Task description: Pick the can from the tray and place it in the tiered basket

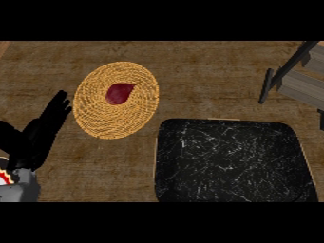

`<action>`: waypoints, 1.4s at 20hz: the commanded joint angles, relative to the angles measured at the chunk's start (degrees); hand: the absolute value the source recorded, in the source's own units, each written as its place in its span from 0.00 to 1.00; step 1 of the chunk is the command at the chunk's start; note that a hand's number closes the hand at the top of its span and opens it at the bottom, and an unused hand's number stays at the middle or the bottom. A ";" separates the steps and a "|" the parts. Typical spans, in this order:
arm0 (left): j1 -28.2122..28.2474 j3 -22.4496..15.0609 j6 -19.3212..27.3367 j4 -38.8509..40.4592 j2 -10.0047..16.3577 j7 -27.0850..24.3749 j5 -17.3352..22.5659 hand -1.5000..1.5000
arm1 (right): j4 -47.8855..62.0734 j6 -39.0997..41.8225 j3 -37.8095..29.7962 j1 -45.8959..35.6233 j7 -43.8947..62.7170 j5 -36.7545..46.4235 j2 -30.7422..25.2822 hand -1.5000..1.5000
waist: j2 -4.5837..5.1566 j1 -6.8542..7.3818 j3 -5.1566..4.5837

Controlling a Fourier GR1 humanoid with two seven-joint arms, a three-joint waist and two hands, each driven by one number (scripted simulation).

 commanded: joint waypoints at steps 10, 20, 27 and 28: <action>0.53 1.99 -1.19 -1.96 0.99 1.57 1.71 0.50 | 8.49 -2.93 -16.04 -6.96 8.45 -12.91 -2.82 0.00 | -0.10 -0.12 0.04; 0.20 -0.94 0.03 -2.02 -1.00 1.22 -1.43 0.50 | 17.37 -8.11 -21.80 -8.37 6.64 -13.35 -15.95 0.00 | 0.65 1.27 0.11; -0.24 1.07 -1.46 -0.23 -0.15 -0.83 0.02 0.50 | 22.98 -1.45 -26.17 -3.90 3.75 -15.82 -27.48 0.00 | 0.78 0.75 0.18; 0.01 0.82 -0.58 0.84 -0.99 -1.39 -0.69 0.50 | 23.84 1.84 -27.21 -1.56 1.54 -16.70 -29.18 0.00 | 0.69 0.04 0.23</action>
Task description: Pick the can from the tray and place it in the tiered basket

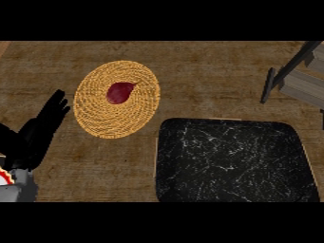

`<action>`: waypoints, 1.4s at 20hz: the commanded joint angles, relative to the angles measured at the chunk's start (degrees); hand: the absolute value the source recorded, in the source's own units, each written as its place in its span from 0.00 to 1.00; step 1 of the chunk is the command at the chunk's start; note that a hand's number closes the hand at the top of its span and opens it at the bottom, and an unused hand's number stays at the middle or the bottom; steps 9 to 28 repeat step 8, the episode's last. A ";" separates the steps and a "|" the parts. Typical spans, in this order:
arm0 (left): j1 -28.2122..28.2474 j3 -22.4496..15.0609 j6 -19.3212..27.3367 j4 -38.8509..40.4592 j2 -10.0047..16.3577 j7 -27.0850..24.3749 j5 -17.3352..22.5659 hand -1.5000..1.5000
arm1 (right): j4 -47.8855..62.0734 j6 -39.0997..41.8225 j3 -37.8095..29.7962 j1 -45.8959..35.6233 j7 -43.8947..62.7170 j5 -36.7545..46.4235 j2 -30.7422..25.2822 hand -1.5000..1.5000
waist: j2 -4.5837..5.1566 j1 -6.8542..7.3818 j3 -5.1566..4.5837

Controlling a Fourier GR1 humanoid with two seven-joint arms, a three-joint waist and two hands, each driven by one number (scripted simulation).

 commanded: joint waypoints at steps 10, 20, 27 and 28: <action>-0.38 0.02 -0.46 1.08 -0.62 -0.70 0.22 0.50 | 7.28 9.50 -4.14 7.21 -6.97 -1.98 -10.79 0.00 | 0.15 0.37 0.14; -0.38 0.02 -0.46 1.08 -0.62 -0.70 0.22 0.50 | 7.28 9.50 -4.14 7.21 -6.97 -1.98 -10.79 0.00 | 0.15 0.37 0.14; -0.38 0.02 -0.46 1.08 -0.62 -0.70 0.22 0.50 | 7.28 9.50 -4.14 7.21 -6.97 -1.98 -10.79 0.00 | 0.15 0.37 0.14; -0.38 0.02 -0.46 1.08 -0.62 -0.70 0.22 0.50 | 7.28 9.50 -4.14 7.21 -6.97 -1.98 -10.79 0.00 | 0.15 0.37 0.14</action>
